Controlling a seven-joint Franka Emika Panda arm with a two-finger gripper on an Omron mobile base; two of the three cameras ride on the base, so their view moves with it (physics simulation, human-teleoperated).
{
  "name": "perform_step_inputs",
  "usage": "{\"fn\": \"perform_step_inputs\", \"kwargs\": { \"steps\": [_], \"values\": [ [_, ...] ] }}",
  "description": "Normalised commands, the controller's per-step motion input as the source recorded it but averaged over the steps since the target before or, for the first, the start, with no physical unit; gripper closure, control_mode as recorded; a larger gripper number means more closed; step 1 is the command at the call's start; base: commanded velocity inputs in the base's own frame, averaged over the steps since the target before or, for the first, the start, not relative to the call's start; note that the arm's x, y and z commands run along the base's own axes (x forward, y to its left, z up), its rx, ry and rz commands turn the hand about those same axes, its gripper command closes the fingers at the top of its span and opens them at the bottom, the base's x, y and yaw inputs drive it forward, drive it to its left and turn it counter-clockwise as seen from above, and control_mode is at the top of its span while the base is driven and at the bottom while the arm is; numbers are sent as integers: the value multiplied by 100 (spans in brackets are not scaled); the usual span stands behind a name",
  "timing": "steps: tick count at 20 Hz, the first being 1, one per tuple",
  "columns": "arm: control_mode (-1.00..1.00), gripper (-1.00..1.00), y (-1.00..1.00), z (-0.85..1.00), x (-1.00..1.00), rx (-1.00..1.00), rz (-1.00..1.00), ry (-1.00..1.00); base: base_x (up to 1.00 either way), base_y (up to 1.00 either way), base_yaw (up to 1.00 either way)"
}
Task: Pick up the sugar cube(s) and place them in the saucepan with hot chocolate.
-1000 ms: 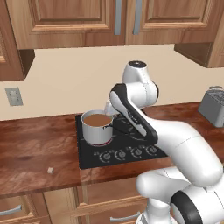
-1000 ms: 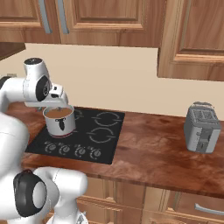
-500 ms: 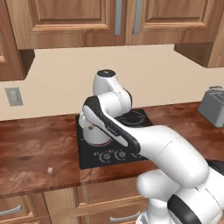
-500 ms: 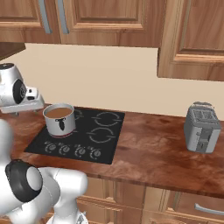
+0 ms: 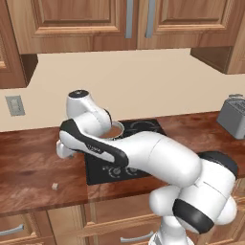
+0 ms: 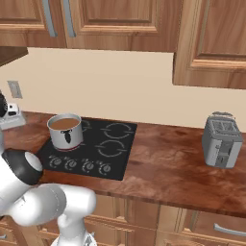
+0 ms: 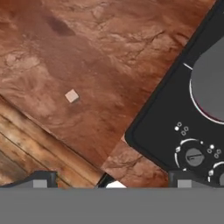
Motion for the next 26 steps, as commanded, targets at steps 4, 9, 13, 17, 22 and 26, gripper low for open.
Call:
{"fn": "perform_step_inputs", "kwargs": {
  "steps": [4, 9, 13, 17, 22, 26],
  "values": [
    [-100, -100, 57, -45, 0, 0, 13, 14, 0, 0, 0],
    [-100, -100, 56, -71, 0, -10, 13, 13, 0, 0, 0],
    [-100, -100, 57, -66, 0, -15, 15, 8, 0, 0, 0],
    [-100, -100, 57, -62, 0, -19, 15, 10, 0, 0, 0],
    [-100, -100, 20, -49, 25, -12, 7, 0, 0, 0, 0],
    [-100, -100, 0, -17, 32, -2, 2, -6, 0, 0, 0]
  ]
}}
